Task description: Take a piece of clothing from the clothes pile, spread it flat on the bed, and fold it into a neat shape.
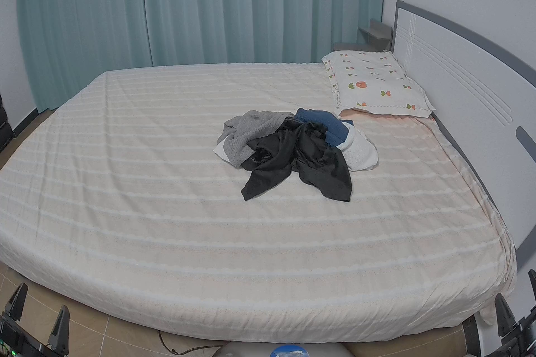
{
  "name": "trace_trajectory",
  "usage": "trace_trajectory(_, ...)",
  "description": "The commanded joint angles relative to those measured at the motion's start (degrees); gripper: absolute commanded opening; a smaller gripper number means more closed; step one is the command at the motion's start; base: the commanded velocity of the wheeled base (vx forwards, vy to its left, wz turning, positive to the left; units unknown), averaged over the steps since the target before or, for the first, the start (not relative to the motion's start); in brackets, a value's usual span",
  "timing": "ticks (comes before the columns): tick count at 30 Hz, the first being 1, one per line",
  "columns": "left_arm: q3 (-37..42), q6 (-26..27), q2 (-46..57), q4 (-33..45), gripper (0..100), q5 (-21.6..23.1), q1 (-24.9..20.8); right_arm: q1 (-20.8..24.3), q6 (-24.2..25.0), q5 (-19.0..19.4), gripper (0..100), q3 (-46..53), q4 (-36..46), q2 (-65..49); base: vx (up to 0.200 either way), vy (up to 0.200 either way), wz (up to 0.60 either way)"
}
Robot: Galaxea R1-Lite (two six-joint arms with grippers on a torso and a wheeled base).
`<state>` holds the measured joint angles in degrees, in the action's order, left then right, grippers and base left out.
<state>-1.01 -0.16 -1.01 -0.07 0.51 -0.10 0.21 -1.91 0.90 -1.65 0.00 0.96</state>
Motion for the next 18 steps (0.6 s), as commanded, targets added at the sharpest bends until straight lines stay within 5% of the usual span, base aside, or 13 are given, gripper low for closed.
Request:
trace_trajectory(1,1.0,0.0,0.9,0.0,100,0.0,0.0,2.1,2.4,3.7,100,-14.5,2.0,8.4,0.0,0.0,0.0)
trace_trajectory(6,1.0,0.0,0.9,0.0,100,0.0,0.0,2.6,3.0,4.7,100,-14.6,2.1,20.4,0.0,0.0,0.0)
trace_trajectory(11,1.0,0.0,0.9,0.0,100,0.0,0.0,3.8,8.8,5.7,100,-15.3,-3.7,36.6,0.0,0.0,0.0)
trace_trajectory(14,1.0,0.0,0.9,0.0,100,0.0,0.0,5.8,13.5,5.8,100,-16.7,-16.9,55.4,0.0,0.0,0.0)
trace_trajectory(18,1.0,0.0,0.9,0.0,100,0.0,0.0,6.2,13.7,5.3,100,-19.0,-27.2,72.0,0.0,0.0,0.0)
